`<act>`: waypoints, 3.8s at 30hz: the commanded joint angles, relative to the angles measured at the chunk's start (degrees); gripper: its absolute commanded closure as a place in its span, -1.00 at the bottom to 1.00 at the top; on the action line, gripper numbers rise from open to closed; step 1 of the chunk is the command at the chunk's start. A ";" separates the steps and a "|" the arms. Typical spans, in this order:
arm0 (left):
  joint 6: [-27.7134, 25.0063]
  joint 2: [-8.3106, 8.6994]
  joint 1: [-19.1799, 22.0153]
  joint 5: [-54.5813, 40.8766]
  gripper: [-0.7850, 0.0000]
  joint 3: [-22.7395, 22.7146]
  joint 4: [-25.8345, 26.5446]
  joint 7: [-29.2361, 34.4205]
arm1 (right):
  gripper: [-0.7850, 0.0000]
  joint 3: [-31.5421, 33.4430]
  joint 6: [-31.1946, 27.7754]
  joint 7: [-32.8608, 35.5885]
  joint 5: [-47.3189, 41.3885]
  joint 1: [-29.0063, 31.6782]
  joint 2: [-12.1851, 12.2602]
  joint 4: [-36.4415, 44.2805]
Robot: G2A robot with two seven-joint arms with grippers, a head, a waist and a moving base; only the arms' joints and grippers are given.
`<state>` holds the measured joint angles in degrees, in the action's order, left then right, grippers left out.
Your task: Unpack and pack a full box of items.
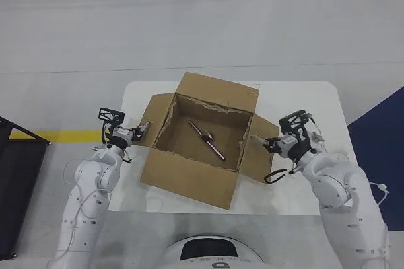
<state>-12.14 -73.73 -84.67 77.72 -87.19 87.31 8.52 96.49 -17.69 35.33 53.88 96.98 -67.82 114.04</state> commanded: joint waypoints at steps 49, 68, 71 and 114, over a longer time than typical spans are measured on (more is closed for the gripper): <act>0.00 0.00 0.00 0.00 -1.00 0.00 0.00 0.00 | 1.00 17.37 14.07 18.01 -5.12 -3.30 3.72 -26.72; 0.00 0.00 0.00 0.00 -1.00 0.00 0.00 0.00 | 1.00 26.09 -15.52 7.76 -35.02 10.97 3.23 -9.20; 0.00 0.00 0.00 0.00 -1.00 0.00 0.00 0.00 | 1.00 24.38 -15.63 8.14 -32.82 10.62 3.40 -3.46; 0.00 0.00 0.00 0.00 -1.00 0.00 0.00 0.00 | 1.00 -40.21 16.38 19.62 26.87 -25.88 -0.56 -9.70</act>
<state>-12.14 -73.73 -84.67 77.72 -87.19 87.31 8.52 56.46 -1.80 54.17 81.40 71.34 -68.24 104.76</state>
